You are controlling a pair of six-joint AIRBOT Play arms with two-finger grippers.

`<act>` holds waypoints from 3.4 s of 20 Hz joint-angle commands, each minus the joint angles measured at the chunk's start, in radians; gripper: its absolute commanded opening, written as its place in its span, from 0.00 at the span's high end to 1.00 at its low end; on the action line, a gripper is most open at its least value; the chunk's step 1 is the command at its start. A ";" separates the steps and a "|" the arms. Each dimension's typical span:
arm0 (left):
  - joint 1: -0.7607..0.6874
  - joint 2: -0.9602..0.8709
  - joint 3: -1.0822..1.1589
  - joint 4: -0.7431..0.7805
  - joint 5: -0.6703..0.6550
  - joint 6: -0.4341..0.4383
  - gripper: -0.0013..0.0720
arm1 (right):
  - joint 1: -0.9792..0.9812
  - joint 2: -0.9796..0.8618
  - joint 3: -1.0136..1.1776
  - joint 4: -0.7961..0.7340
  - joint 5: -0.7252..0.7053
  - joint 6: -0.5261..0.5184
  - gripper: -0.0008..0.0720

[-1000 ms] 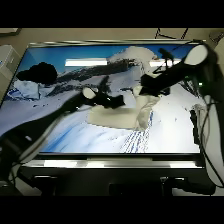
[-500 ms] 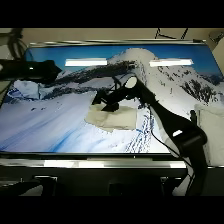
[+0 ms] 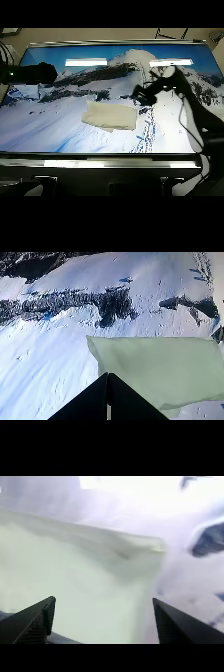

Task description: Fold the clothes and pants, and hang the long-sleeved shirts on hangers.

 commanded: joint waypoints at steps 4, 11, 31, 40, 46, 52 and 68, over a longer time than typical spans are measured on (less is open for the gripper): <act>0.000 0.005 0.000 0.016 -0.015 -0.001 0.96 | -0.068 0.085 -0.388 0.240 -0.149 -0.204 0.02; 0.000 0.005 0.000 0.015 -0.014 -0.028 0.96 | 0.035 0.027 -0.460 0.492 -0.230 -0.346 0.49; 0.000 0.005 0.000 0.016 -0.013 -0.023 0.96 | -0.961 0.238 0.309 0.192 0.182 0.003 0.93; 0.000 0.005 0.000 0.016 -0.012 -0.023 0.96 | -1.121 0.278 0.276 -0.144 0.364 0.048 0.93; -0.002 0.005 0.000 0.015 -0.013 -0.023 0.96 | -1.118 0.363 -0.087 -0.420 0.364 -0.001 0.93; -0.010 0.005 0.000 0.014 -0.014 -0.027 0.96 | -1.122 0.441 -0.448 -0.608 0.207 -0.043 0.93; -0.081 -0.164 0.127 0.439 0.154 -0.204 0.59 | -0.532 0.462 0.199 -0.163 -0.201 -0.173 0.05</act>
